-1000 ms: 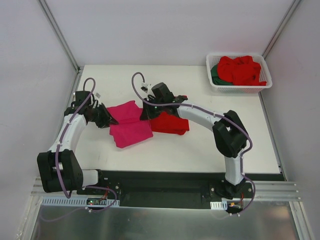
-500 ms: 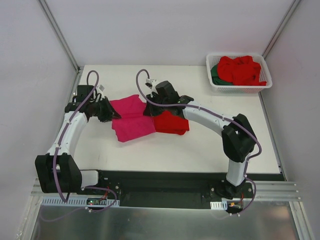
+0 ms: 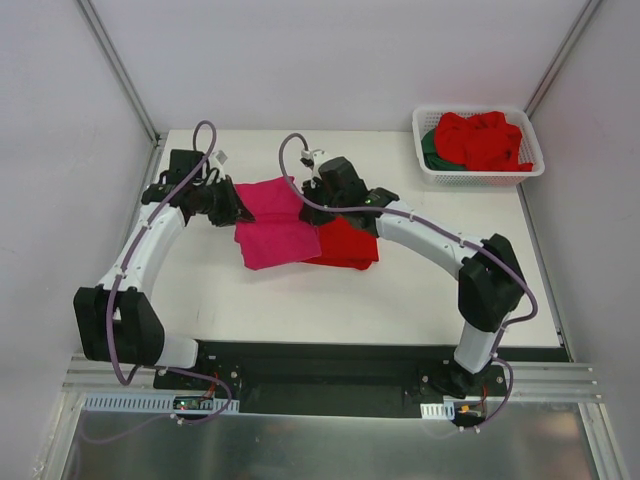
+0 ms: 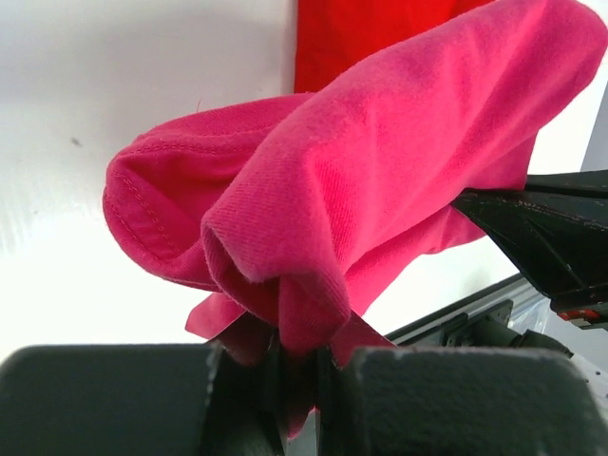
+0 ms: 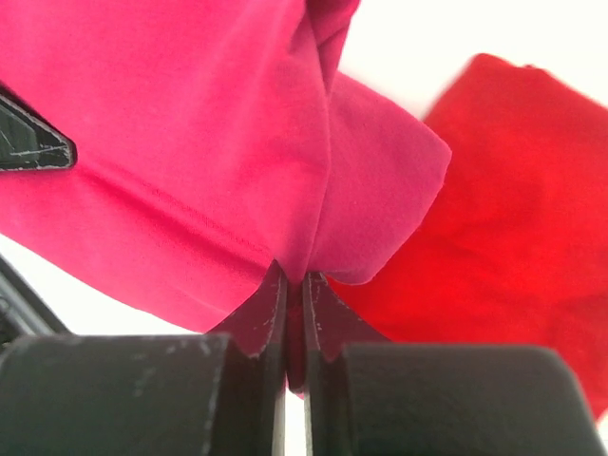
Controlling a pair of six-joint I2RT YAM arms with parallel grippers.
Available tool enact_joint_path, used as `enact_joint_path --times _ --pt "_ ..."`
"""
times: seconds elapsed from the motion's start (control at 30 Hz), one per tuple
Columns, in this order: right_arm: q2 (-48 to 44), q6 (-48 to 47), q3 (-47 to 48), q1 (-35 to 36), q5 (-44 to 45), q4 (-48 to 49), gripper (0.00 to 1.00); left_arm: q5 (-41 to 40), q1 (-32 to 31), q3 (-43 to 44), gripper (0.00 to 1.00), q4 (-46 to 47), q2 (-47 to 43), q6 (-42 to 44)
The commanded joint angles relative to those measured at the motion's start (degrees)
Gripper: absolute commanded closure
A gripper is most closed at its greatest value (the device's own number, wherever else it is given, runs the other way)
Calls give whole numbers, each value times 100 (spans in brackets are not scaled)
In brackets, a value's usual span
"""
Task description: Fold and stack the t-shirts
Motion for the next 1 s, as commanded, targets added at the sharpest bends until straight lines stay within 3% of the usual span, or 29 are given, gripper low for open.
enact_joint_path --times 0.0,0.97 --pt "-397 -354 -20 -317 866 -595 99 -421 -136 528 100 -83 255 237" --pt "-1496 -485 -1109 -1504 1236 -1159 99 -386 -1613 2761 100 -82 2497 79"
